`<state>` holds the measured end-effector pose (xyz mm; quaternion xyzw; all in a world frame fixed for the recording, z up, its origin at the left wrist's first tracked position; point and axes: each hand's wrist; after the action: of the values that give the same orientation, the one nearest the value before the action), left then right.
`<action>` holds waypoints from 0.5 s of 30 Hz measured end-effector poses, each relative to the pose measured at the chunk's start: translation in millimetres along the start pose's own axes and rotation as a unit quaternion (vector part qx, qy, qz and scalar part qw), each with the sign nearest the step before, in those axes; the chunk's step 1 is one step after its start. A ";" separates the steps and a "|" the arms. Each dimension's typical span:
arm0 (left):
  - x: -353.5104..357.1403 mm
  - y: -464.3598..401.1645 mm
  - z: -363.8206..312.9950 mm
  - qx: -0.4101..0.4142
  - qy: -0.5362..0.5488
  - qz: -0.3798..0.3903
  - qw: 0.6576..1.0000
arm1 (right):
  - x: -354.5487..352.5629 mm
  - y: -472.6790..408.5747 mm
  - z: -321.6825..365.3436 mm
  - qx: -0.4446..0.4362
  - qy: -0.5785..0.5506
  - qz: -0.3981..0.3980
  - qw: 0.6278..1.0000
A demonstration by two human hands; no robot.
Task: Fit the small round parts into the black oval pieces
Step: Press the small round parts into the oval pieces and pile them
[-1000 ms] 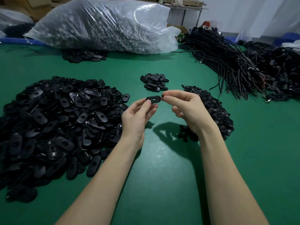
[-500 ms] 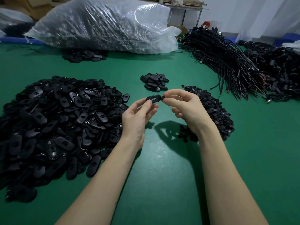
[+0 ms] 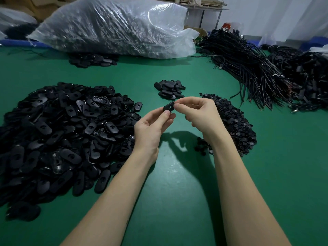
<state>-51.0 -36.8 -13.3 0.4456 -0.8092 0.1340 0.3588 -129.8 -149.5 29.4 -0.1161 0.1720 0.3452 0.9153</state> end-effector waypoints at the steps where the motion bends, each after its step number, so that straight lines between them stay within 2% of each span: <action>1: -0.6 -0.2 0.4 0.001 -0.003 0.002 1.000 | 0.7 0.1 0.6 0.002 -0.002 0.001 1.000; 15: -3.0 -0.8 3.0 0.007 -0.027 0.033 0.999 | 4.4 2.1 5.5 0.040 0.006 0.005 0.999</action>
<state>-50.7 -36.9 -17.6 0.4243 -0.8321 0.1393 0.3288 -126.8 -143.5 32.5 -0.0804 0.1918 0.3423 0.9163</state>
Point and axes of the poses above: each hand's wrist, its own y-axis away from the middle knuckle, its own x-axis out of the palm, z = x × y, and after that the axes turned 10 degrees about y, right-handed
